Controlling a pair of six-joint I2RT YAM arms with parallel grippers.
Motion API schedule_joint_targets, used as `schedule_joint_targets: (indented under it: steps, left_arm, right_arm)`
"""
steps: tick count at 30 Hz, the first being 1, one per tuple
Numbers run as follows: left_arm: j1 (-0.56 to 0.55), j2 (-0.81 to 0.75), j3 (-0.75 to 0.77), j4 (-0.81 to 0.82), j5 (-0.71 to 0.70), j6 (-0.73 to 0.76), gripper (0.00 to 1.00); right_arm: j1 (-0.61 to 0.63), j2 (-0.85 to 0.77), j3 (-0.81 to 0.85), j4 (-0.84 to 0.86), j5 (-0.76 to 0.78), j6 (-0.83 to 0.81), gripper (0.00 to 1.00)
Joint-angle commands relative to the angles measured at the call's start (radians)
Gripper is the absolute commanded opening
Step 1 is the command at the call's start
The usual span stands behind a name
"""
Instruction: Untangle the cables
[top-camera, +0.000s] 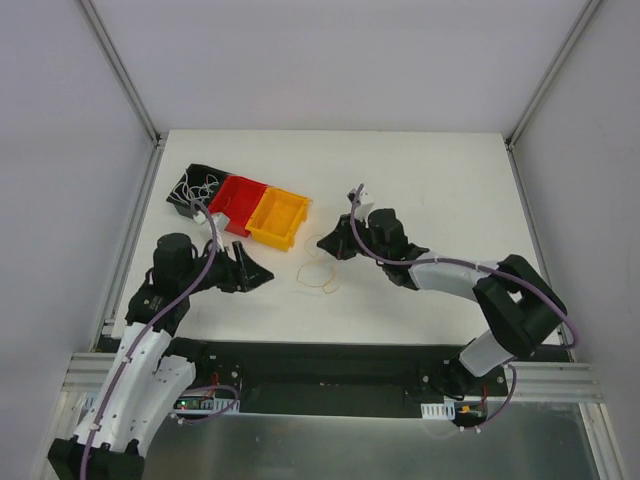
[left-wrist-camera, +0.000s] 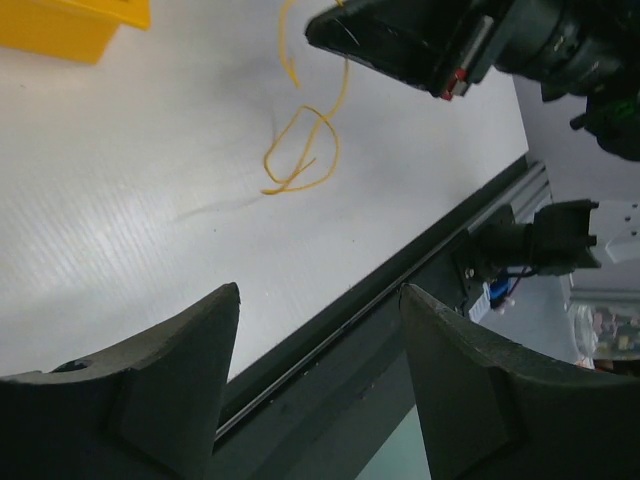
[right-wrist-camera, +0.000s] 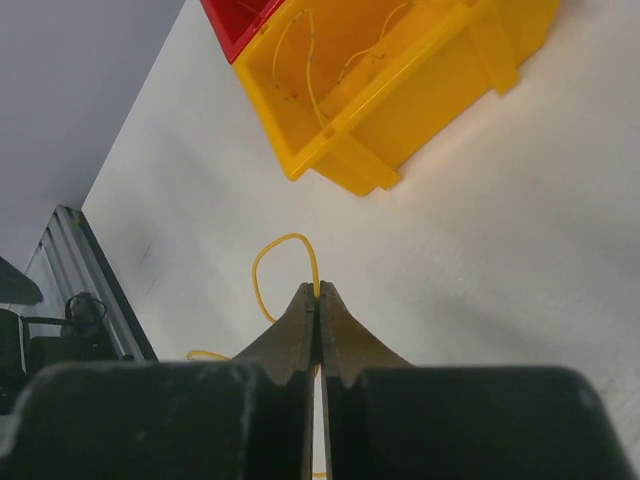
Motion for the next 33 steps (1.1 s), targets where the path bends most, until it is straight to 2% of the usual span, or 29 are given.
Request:
schedule_joint_targets:
  steps: [1,5,10,12,14,17,18,19,21,24,28,33]
  left_arm:
    - [-0.184,0.002,-0.033,0.053,-0.170,-0.043,0.65]
    - [-0.281,0.109,-0.018,0.071,-0.275,-0.028,0.66]
    - [-0.293,0.275,0.007,0.148,-0.278,-0.020,0.64]
    - [-0.295,0.344,0.030,0.156,-0.283,-0.007,0.59]
    - [-0.296,0.393,0.053,0.170,-0.263,0.003,0.48]
    - [-0.299,0.439,0.087,0.170,-0.253,0.003,0.14]
    - [-0.299,0.444,0.091,0.170,-0.255,0.000,0.04]
    - [-0.299,0.442,0.097,0.170,-0.258,-0.003,0.00]
    - [-0.299,0.430,0.108,0.170,-0.258,-0.005,0.00]
    - [-0.298,0.393,0.142,0.145,-0.284,0.010,0.00]
    - [-0.296,0.357,0.249,0.067,-0.362,0.073,0.00]
    - [-0.282,0.416,0.448,-0.010,-0.450,0.173,0.00]
  right_arm:
    - [0.067,0.068,0.083,0.101,-0.046,0.014,0.00]
    - [0.121,0.112,0.130,0.110,-0.060,0.022,0.00]
    - [0.147,0.157,0.166,0.147,-0.097,0.053,0.00]
    - [0.150,0.166,0.167,0.167,-0.106,0.068,0.00]
    - [0.150,0.167,0.167,0.175,-0.109,0.076,0.00]
    - [0.149,0.154,0.157,0.175,-0.102,0.068,0.00]
    - [0.150,0.145,0.152,0.172,-0.093,0.063,0.00]
    - [0.149,0.135,0.146,0.167,-0.079,0.060,0.01]
    - [0.149,0.111,0.132,0.141,-0.033,0.041,0.09]
    - [0.127,0.059,0.105,0.086,0.027,-0.001,0.29]
    - [0.026,-0.067,0.010,0.075,0.050,-0.029,0.55]
    - [-0.147,-0.249,-0.156,0.077,0.131,-0.039,0.72]
